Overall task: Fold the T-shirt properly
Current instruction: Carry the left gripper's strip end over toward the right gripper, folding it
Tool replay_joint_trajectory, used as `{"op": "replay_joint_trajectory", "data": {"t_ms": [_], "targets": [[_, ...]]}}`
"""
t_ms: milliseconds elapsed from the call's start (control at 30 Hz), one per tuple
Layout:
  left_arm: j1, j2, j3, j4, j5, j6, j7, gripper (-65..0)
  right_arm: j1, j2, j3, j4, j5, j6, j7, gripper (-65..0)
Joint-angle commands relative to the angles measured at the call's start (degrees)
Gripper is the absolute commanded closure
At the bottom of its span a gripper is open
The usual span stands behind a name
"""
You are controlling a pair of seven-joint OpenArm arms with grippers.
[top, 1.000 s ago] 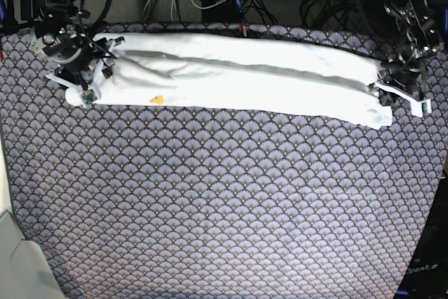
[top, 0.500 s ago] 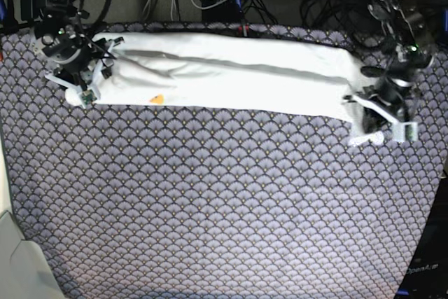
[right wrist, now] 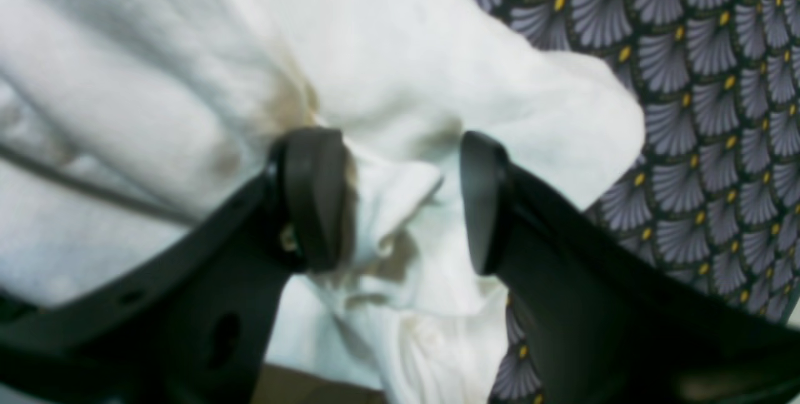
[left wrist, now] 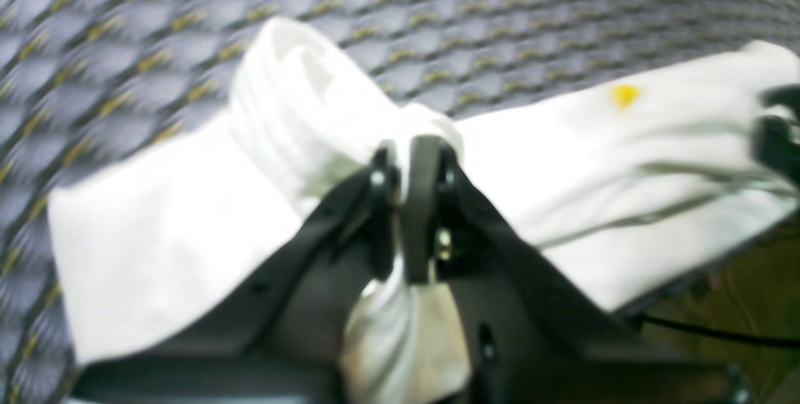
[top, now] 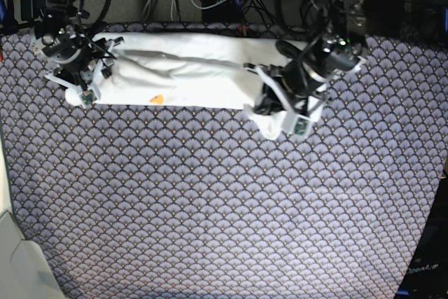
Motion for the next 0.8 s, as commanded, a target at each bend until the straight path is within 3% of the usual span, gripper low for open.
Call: {"op": "replay_joint_trajectory", "data": {"t_ms": [0, 100, 300, 500, 767], "targets": [[-0.71, 0.10, 1.18, 1.07, -0.81, -0.11, -1.07, -0.6, 0.08, 0.56, 0.18, 0.73, -0.25, -0.23, 0.26, -31.0], [-1.15, 1.15, 4.08, 1.07, -0.81, 0.07, -1.16, -0.6, -0.01, 0.56, 0.18, 0.73, -0.25, -0.23, 0.09, -31.0], [-2.73, 2.30, 8.74, -1.74, -0.81, 4.81, -1.16, -0.6, -0.09, 0.47, 0.18, 0.73, -0.34, -0.23, 0.00, -31.0], [-4.40, 2.47, 13.93, -6.75, -0.81, 4.90, -1.33, -0.6, -0.09, 0.47, 0.18, 0.73, -0.34, -0.23, 0.00, -31.0], [-5.63, 2.47, 19.99, -9.39, -0.81, 4.90, -6.52, -0.6, -0.18, 0.47, 0.18, 0.73, -0.34, -0.23, -0.09, -31.0]]}}
